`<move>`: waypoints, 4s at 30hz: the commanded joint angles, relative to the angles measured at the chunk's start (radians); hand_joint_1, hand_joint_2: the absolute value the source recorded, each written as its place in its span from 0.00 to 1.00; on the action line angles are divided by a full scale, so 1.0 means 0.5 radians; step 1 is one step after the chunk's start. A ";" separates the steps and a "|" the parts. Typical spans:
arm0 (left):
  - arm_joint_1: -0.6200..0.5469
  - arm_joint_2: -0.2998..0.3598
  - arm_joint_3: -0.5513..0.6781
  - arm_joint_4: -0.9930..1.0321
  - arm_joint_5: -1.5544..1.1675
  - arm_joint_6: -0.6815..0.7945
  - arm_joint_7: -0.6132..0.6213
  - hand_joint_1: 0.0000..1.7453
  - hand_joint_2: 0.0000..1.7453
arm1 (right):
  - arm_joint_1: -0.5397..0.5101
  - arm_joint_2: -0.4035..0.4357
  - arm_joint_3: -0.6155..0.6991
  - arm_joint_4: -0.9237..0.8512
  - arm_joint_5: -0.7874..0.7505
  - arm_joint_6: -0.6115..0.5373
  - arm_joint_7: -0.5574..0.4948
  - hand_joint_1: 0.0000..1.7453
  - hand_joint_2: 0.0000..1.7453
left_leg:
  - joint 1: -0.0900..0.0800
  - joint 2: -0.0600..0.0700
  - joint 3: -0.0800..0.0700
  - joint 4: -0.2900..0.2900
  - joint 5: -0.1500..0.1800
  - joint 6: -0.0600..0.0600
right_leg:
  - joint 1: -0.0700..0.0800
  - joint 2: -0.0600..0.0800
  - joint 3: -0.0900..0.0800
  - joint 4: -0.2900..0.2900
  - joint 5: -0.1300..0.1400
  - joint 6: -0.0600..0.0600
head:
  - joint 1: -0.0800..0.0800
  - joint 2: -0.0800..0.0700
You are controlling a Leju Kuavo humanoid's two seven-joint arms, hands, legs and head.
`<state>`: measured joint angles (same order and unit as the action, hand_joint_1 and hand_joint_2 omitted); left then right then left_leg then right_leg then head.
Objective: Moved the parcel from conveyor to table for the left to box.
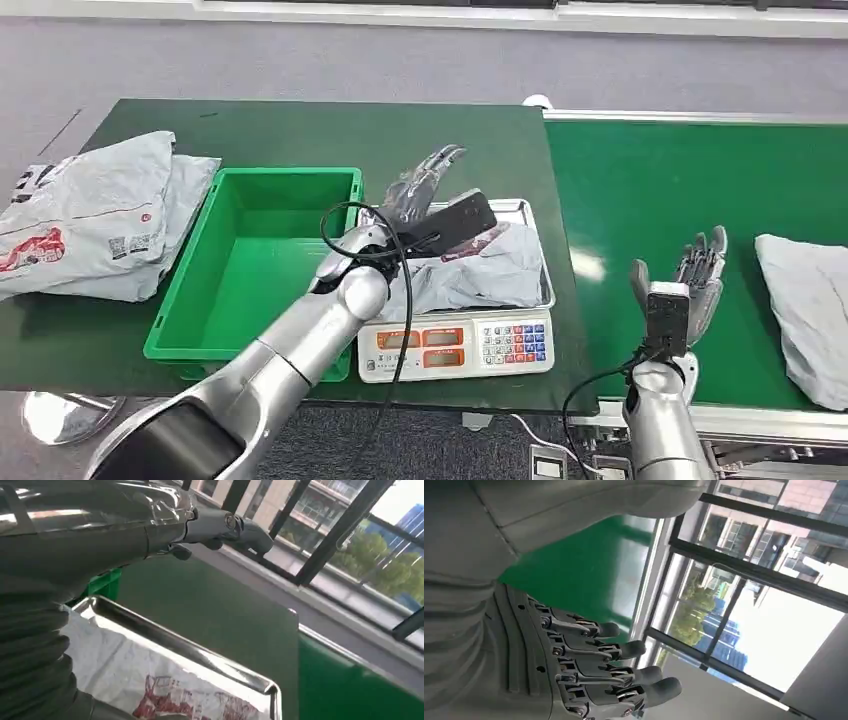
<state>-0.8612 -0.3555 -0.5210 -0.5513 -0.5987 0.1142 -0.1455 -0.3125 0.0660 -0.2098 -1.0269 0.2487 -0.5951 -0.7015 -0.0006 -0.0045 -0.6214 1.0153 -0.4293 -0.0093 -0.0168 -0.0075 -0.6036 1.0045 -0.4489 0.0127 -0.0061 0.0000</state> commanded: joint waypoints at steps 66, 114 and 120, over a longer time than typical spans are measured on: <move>0.600 0.511 0.550 -0.995 0.176 0.857 -0.794 1.00 1.00 | 0.235 -0.066 0.057 -0.255 -0.004 -0.189 0.007 0.00 1.00 | 0.001 0.012 0.009 -0.006 -0.004 -0.003 | 0.001 0.012 0.005 -0.002 -0.002 -0.004 | 0.000 0.000; 0.445 0.456 1.130 -0.292 -0.745 0.552 -0.061 0.00 0.00 | 0.381 0.128 -0.345 -0.465 0.279 -0.034 0.007 0.00 1.00 | 0.002 0.001 0.005 -0.003 -0.003 -0.002 | 0.002 0.002 0.005 -0.002 -0.006 -0.003 | 0.000 0.000; 0.692 0.396 1.183 -0.983 -0.282 1.057 -0.591 0.00 0.00 | 0.310 0.088 -0.232 -0.383 0.211 -0.040 0.007 0.00 1.00 | 0.003 0.008 0.003 -0.002 -0.005 -0.002 | 0.003 0.008 0.002 -0.002 -0.005 -0.003 | 0.000 0.000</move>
<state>-0.6078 -0.1187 -0.0115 -0.7425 -0.9138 0.4952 -0.2614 -0.1048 0.1076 -0.3422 -1.2741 0.3903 -0.6096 -0.7012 0.0000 -0.0039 -0.6209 1.0143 -0.4306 -0.0100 -0.0164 -0.0070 -0.6028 1.0047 -0.4517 0.0118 -0.0061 0.0000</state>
